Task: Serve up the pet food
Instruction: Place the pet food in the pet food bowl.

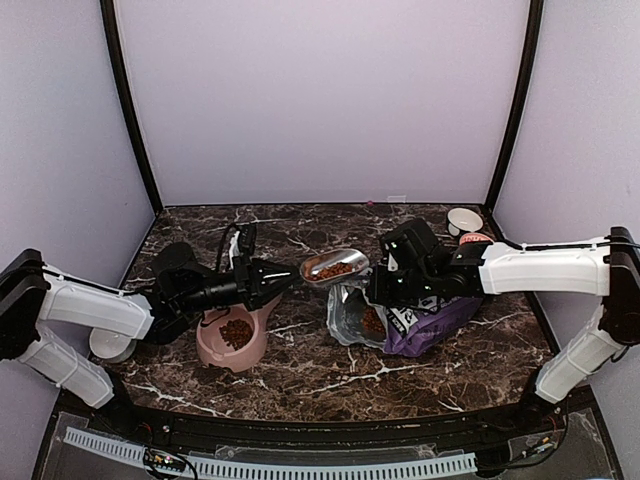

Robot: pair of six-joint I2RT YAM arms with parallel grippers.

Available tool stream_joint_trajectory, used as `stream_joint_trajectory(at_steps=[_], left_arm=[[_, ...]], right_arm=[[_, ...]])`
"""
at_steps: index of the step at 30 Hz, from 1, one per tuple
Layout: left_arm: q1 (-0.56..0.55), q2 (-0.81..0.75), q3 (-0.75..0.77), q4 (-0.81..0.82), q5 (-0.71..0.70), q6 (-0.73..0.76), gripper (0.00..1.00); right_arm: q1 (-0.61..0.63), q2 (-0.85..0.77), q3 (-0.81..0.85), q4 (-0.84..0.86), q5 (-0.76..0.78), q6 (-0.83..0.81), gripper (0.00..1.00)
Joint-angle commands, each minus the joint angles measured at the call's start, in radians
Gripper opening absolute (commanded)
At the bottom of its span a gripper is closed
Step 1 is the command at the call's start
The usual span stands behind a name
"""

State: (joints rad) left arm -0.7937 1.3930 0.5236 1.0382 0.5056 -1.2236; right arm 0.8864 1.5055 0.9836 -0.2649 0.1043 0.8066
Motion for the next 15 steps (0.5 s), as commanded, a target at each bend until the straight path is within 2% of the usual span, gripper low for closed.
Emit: stream_joint_trajectory(at_steps=[1,15], left_arm=[[0.007,0.015,0.029,0.103,0.029,-0.038,0.0],[0.01,0.009,0.044,0.085,0.057,-0.022,0.0]], right_arm=[[-0.013,0.01,0.0,0.006,0.026,0.009,0.0],[-0.013,0.001,-0.017,0.013,0.032,0.011,0.0]])
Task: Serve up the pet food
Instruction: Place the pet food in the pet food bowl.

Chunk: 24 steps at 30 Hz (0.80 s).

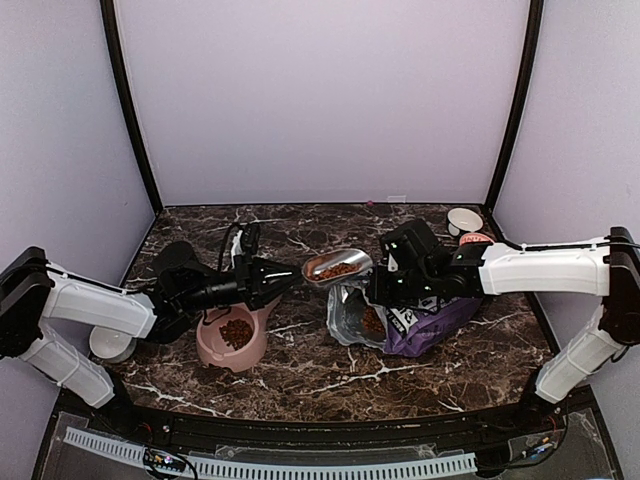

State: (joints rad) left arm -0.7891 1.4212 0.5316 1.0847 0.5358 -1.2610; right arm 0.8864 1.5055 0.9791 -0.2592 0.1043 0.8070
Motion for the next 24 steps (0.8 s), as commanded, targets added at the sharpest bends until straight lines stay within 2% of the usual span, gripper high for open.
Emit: stream_joint_trajectory(at_steps=[1,13,24], left_arm=[[0.005,-0.028,0.034,0.022,0.024,0.024,0.0],[0.046,-0.235,-0.05,-0.245,-0.044,0.12,0.0],[0.126,-0.539,-0.101,-0.668,-0.134,0.222,0.0]], right_arm=[[-0.014,0.0,-0.014,0.008,0.032,0.011,0.0],[-0.013,-0.004,-0.021,0.014,0.031,0.012,0.0],[-0.014,0.001,-0.026,0.023,0.028,0.013,0.0]])
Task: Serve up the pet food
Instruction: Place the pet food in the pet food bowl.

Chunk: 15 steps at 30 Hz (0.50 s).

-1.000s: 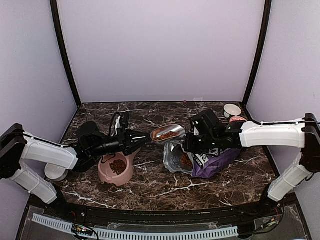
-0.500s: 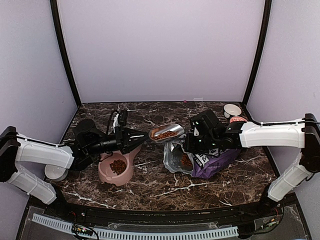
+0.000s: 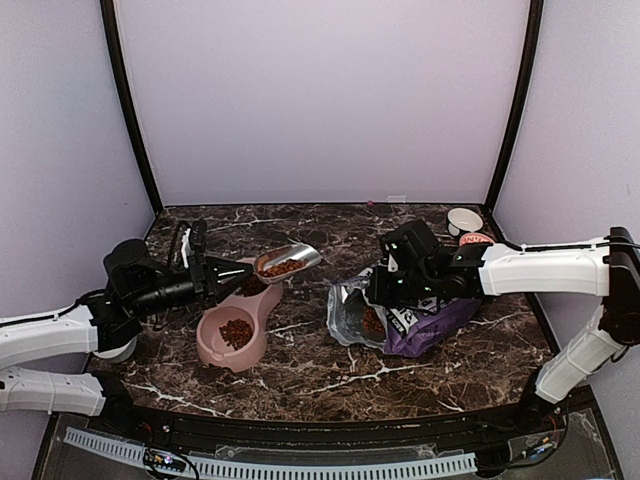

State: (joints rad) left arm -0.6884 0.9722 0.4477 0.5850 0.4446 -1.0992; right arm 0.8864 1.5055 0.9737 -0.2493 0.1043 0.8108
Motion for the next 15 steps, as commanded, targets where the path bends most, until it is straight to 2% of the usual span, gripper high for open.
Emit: stream_joint_trajectory(at_steps=[1,8,15], left_arm=[[0.031,-0.114,-0.024,-0.202,-0.049,0.064,0.0],[0.067,-0.243,-0.034,-0.372,-0.091,0.095,0.0],[0.119,-0.304,-0.012,-0.505,-0.104,0.135,0.0]], right_arm=[[-0.013,0.002,-0.02,0.016,0.026,0.01,0.0],[-0.014,0.007,-0.019,0.019,0.023,0.008,0.0],[-0.013,0.008,-0.018,0.022,0.02,0.008,0.0]])
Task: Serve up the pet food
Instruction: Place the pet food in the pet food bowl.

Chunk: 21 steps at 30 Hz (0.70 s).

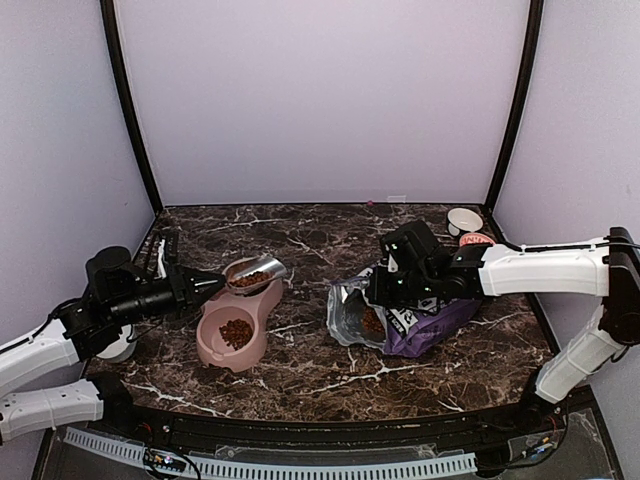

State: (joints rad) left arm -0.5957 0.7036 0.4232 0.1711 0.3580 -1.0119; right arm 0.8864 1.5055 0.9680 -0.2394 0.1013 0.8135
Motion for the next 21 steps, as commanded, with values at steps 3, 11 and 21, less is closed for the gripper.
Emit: stream_joint_trajectory(at_steps=[3,11,21], left_arm=[[0.04,-0.057,0.02,-0.142,-0.023,0.061,0.0],[0.074,-0.105,0.029,-0.242,-0.037,0.084,0.0],[0.108,-0.156,0.041,-0.354,-0.058,0.105,0.0]], right_arm=[[-0.013,0.005,-0.015,0.012,0.023,0.004,0.0],[-0.014,0.008,-0.011,0.016,0.017,0.0,0.0],[-0.014,0.029,0.004,0.022,0.007,-0.007,0.0]])
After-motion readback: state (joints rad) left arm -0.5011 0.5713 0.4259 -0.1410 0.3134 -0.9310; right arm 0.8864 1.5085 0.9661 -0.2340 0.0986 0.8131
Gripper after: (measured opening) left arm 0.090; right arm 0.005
